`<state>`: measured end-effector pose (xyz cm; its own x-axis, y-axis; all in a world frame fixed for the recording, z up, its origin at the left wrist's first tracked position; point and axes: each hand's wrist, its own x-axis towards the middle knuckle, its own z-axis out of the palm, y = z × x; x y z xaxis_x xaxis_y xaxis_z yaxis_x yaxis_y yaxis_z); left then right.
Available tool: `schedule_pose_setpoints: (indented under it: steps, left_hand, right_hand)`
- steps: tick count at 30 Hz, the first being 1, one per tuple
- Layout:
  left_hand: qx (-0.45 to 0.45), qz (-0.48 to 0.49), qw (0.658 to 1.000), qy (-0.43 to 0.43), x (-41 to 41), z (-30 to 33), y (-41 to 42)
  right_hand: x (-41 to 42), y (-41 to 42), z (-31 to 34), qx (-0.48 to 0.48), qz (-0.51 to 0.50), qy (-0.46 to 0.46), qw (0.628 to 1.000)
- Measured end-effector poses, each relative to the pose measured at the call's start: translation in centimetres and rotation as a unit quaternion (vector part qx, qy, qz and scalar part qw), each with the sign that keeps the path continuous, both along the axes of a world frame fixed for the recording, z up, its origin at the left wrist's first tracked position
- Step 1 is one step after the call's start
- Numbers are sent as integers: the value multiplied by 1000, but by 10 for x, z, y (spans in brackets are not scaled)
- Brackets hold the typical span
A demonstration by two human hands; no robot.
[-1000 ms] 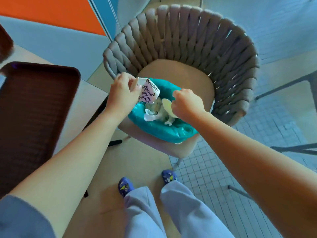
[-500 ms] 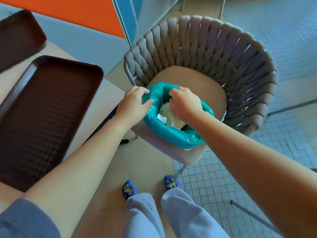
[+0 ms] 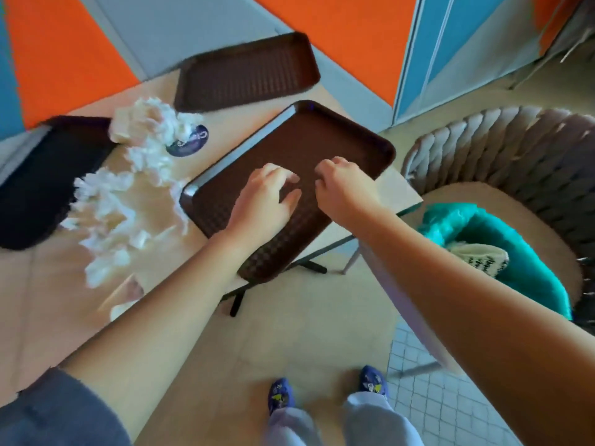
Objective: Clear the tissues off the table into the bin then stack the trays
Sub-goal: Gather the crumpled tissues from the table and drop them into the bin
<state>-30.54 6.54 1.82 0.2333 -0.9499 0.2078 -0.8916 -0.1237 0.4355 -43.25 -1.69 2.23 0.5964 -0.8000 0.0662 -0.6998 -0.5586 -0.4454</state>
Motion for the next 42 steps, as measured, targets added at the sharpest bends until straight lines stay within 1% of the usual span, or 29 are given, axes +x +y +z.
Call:
schedule_pose_setpoints:
  steps: [3, 7, 11, 15, 19, 21, 23, 24, 25, 27, 29, 30, 32, 34, 37, 40, 42]
  left_hand:
    - [8, 58, 998, -7, 52, 7, 37]
    - [27, 128, 991, 10, 112, 5, 91]
    - [45, 190, 980, 30, 161, -5, 147]
    - [70, 239, 968, 38, 198, -19, 194]
    - [127, 276, 952, 33, 226, -39, 233]
    - [180, 279, 939, 84, 234, -44, 242]
    - [251, 243, 923, 160, 240, -49, 247]
    - [291, 213, 917, 169, 241, -51, 248]
    - [326, 184, 913, 160, 241, -53, 248]
    - [359, 153, 912, 129, 240, -60, 248]
    - [335, 154, 924, 103, 240, -68, 246]
    - [307, 160, 932, 107, 241, -71, 244]
    - [236, 180, 942, 158, 247, -76, 241]
    - [195, 190, 944, 187, 254, -79, 237]
    - [194, 193, 945, 181, 260, -79, 234]
    - [211, 203, 941, 172, 263, -80, 231]
    - [192, 201, 942, 187, 265, -78, 228]
  right_hand:
    - [53, 27, 8, -12, 42, -12, 999]
    - [113, 64, 8, 4, 95, -18, 995]
    - [168, 103, 0, 19, 132, 9, 991]
    - [206, 135, -15, 27, 173, 26, 984]
    - [238, 163, -34, 29, 200, 67, 977]
    - [250, 169, -41, 24, 198, 94, 975]
    - [261, 171, -51, 24, 192, 123, 973]
    - [266, 171, -56, 25, 188, 136, 972]
    - [270, 169, -61, 30, 185, 147, 971]
    - [278, 167, -70, 47, 189, 163, 967]
    - [285, 168, -79, 61, 201, 175, 962]
    - [288, 169, -83, 66, 207, 178, 960]
    - [292, 173, -91, 72, 212, 170, 960]
    - [296, 176, -95, 64, 206, 145, 966]
    - [298, 175, -99, 50, 193, 103, 975]
    - [296, 176, -101, 79, 176, 59, 979]
    - [294, 177, -101, 84, 174, 60, 979]
